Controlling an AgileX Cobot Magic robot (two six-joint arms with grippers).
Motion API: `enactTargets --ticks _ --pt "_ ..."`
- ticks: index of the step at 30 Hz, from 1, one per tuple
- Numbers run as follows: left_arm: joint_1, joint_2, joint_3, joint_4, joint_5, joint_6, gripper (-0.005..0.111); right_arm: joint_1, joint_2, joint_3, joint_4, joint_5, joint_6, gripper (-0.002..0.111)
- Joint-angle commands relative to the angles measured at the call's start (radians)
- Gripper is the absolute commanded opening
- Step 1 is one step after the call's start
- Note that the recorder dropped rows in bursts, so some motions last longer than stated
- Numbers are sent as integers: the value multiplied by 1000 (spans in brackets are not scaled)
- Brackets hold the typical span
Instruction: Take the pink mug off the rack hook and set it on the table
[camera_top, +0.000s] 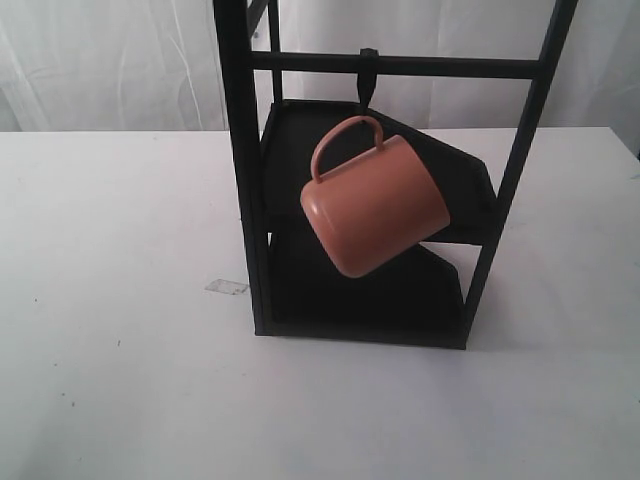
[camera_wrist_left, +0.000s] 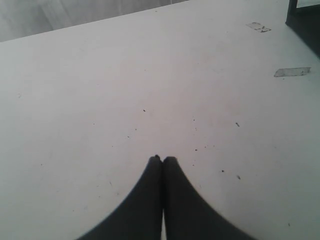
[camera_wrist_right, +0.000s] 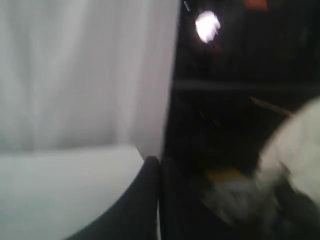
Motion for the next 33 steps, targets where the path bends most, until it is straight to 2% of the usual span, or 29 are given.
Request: enactTargets --ticks 1,3,5,10,16,18,21,22,24,27,28,30,33 --pt "0 -5 4 0 -2 -2 0 2 69 75 -52 84 35 0" --pt "0 -5 4 0 -2 -2 0 2 80 75 17 6 37 0" --pt "0 -5 4 0 -2 -2 0 2 93 75 102 -14 -50 0" --pt "0 -5 4 0 -2 -2 0 2 177 4 416 72 -324 0" --pt "0 -5 4 0 -2 -2 0 2 358 -18 753 82 -607 0" --pt "0 -5 4 0 -2 -2 0 2 414 -25 889 73 -734 0" --pt "0 -5 4 0 -2 -2 0 2 487 -51 1199 92 -1051 0" --pt "0 -5 4 0 -2 -2 0 2 530 -59 1423 168 -1307 0" --pt "0 -5 4 0 -2 -2 0 2 598 -63 1610 335 -1517 0" --pt "0 -5 4 0 -2 -2 0 2 679 -63 1763 482 -1689 0" --pt "0 -5 4 0 -2 -2 0 2 714 -64 1900 617 -1825 0" --pt "0 -5 4 0 -2 -2 0 2 769 -64 2043 769 -1970 0" --pt "0 -5 4 0 -2 -2 0 4 804 -64 1992 745 -1919 0"
